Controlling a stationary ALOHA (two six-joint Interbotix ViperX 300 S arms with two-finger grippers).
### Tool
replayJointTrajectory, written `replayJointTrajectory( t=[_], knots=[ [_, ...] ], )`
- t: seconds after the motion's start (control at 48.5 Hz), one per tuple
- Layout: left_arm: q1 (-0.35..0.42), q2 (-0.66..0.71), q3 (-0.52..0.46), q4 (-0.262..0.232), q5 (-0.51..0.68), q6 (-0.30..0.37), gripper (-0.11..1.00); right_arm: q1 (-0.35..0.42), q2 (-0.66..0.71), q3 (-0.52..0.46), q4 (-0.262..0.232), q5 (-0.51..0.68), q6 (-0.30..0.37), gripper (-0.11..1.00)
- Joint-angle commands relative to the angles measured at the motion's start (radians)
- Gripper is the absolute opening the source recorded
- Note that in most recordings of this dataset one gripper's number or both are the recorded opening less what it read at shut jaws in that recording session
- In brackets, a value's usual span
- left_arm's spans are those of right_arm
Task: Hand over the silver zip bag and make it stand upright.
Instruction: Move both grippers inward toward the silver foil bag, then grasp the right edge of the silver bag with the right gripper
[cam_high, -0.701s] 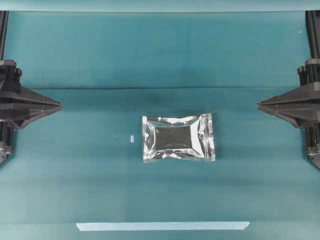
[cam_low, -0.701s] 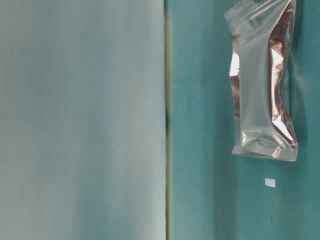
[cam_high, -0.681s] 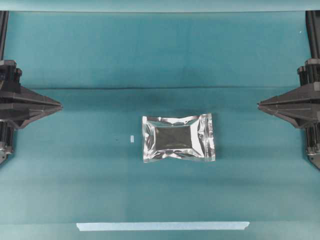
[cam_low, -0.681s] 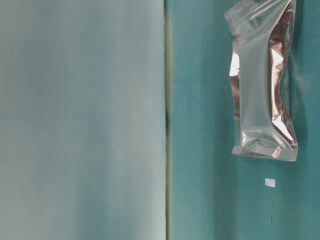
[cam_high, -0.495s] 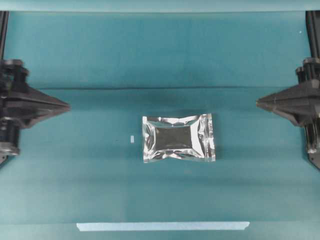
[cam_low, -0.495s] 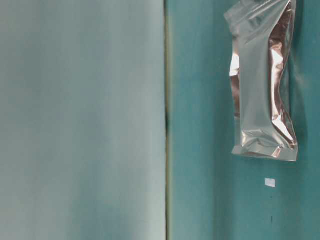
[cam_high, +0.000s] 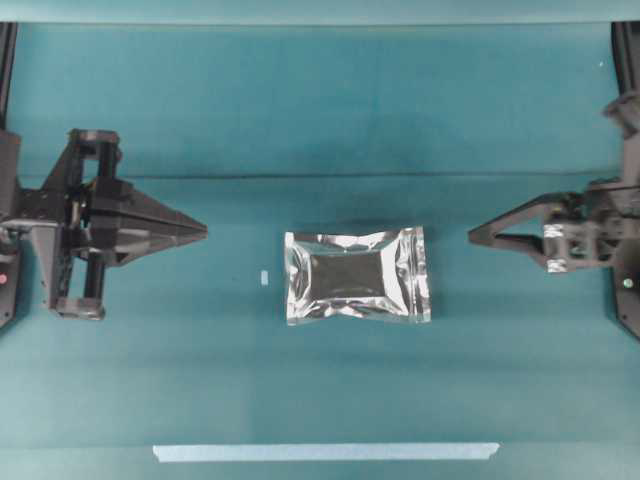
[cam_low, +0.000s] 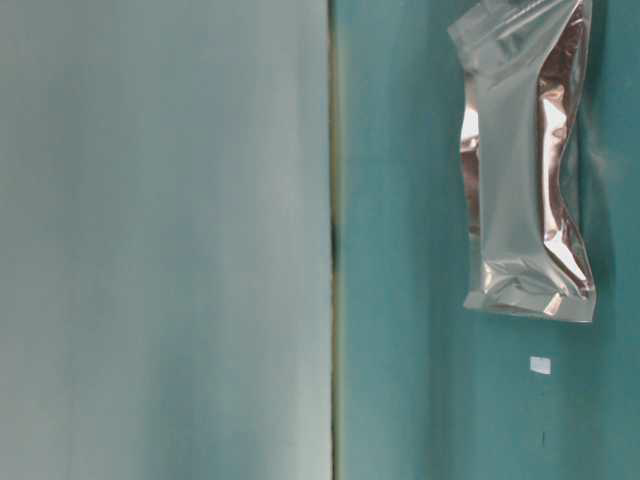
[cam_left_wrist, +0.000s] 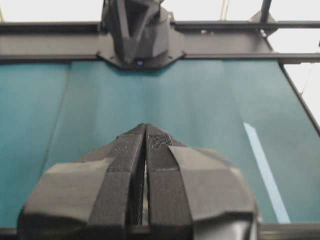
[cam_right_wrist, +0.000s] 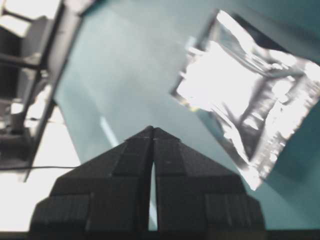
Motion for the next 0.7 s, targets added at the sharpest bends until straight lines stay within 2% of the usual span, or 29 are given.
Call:
replayJointTrajectory(
  t=[0.0, 0.165, 0.309, 0.392, 0.475, 0.598, 0.681],
  knots=[
    [0.005, 0.0, -0.028, 0.003, -0.005, 0.002, -0.01, 0.0, 0.06, 0.002, 0.008, -0.032, 0.04, 0.0],
    [0.002, -0.006, -0.026, 0.002, -0.005, -0.009, -0.01, 0.0, 0.153, 0.02, 0.015, -0.109, 0.138, 0.0],
    [0.005, 0.0, -0.028, 0.002, -0.005, -0.005, -0.01, 0.015, 0.222, 0.021, 0.015, -0.16, 0.196, 0.0],
    [0.006, 0.006, -0.028, 0.002, -0.005, -0.003, -0.01, 0.029, 0.253, 0.018, 0.015, -0.16, 0.212, 0.07],
    [0.009, 0.006, -0.028, 0.002, -0.005, -0.005, -0.01, 0.049, 0.282, 0.009, 0.017, -0.164, 0.224, 0.26],
    [0.008, 0.006, -0.026, 0.002, -0.005, -0.011, -0.01, 0.054, 0.307, 0.0, 0.018, -0.169, 0.247, 0.63],
    [0.008, 0.006, -0.026, 0.002, -0.005, -0.012, -0.01, 0.061, 0.313, 0.002, 0.018, -0.175, 0.267, 0.83]
  ],
)
